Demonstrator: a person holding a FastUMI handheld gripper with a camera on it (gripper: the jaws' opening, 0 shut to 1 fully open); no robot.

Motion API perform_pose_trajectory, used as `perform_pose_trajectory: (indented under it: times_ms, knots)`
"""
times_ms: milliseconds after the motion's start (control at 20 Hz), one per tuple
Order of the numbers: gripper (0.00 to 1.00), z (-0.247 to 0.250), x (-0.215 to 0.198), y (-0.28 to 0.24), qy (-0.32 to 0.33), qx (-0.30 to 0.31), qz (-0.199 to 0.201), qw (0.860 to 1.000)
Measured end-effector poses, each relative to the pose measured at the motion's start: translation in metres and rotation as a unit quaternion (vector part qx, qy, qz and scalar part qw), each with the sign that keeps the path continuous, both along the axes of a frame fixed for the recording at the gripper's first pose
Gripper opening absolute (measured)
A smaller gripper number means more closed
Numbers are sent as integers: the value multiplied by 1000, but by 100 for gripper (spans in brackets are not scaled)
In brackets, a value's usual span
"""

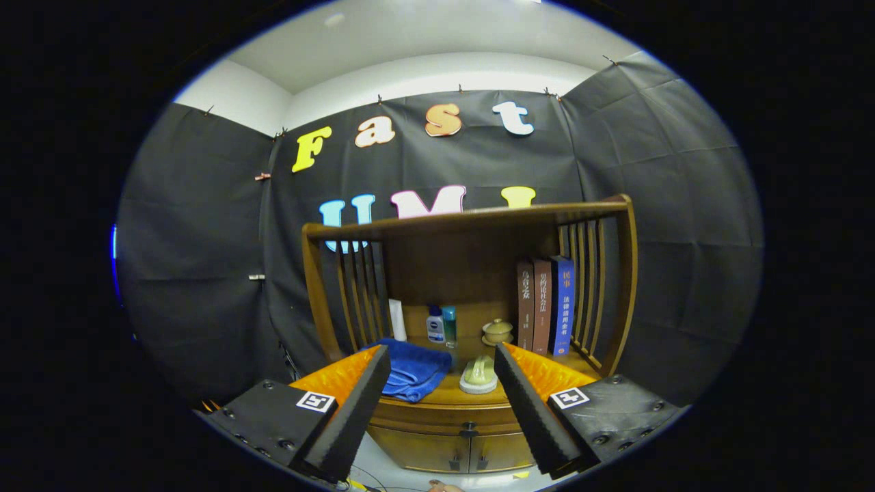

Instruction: Pull open the drawer, take out the items inside it, and place them on the countertop above the cabinet.

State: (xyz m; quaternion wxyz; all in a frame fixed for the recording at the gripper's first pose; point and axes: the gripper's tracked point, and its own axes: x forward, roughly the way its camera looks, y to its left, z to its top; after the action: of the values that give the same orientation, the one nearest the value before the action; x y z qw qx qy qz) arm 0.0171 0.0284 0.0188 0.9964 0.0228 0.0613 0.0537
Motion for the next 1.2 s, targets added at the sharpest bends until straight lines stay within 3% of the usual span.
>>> perform_pose_trajectory:
  times_ms: [400, 1200]
  knots:
    - [99, 22, -32, 12, -5, -25, 11, 1000]
    - [99, 26, -26, -7, -14, -24, 7, 1000]
